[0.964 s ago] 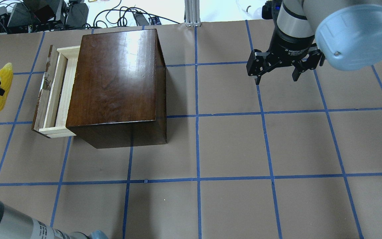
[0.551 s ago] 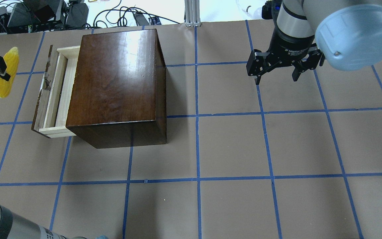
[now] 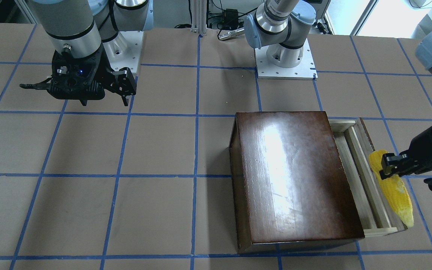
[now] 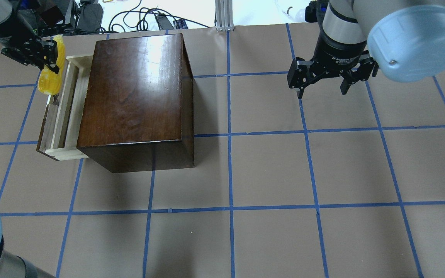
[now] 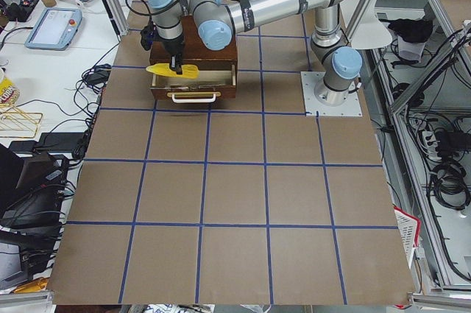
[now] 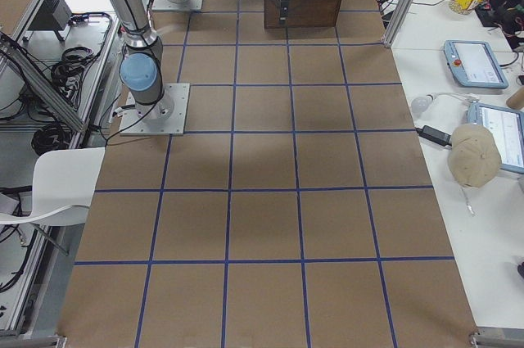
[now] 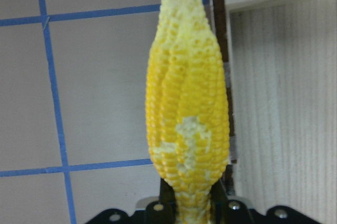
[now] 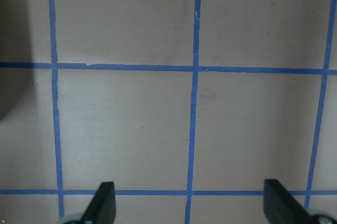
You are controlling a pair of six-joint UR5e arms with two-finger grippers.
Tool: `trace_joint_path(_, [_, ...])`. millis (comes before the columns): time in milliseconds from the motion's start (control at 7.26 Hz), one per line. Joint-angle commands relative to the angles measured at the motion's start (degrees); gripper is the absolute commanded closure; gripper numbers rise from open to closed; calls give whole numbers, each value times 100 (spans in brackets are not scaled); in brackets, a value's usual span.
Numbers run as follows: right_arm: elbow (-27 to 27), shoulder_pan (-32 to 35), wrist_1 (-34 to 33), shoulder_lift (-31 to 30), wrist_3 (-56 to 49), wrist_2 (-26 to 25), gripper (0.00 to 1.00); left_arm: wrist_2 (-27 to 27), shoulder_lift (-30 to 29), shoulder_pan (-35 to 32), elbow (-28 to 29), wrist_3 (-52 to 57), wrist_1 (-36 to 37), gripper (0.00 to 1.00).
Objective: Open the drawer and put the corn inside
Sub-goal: 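Lift the corn with the left gripper and carry it over the open drawer, then lower the corn into the drawer and open the left gripper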
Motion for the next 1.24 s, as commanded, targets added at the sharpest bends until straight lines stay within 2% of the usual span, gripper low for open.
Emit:
trace_joint_path(0, [0, 0, 0, 0, 0, 0, 0, -12, -30, -91, -112, -147, -16, 100])
trace_joint_path(413, [0, 0, 0, 0, 0, 0, 0, 5, -56, -91, -262, -147, -17, 100])
trace_joint_path(551, [0, 0, 0, 0, 0, 0, 0, 5, -74, -83, -271, -147, -17, 39])
trace_joint_path(688, [0, 0, 0, 0, 0, 0, 0, 5, -56, -83, -271, -147, -25, 30])
trace_joint_path(1101, [0, 0, 0, 0, 0, 0, 0, 5, 5, -74, -262, -147, -60, 27])
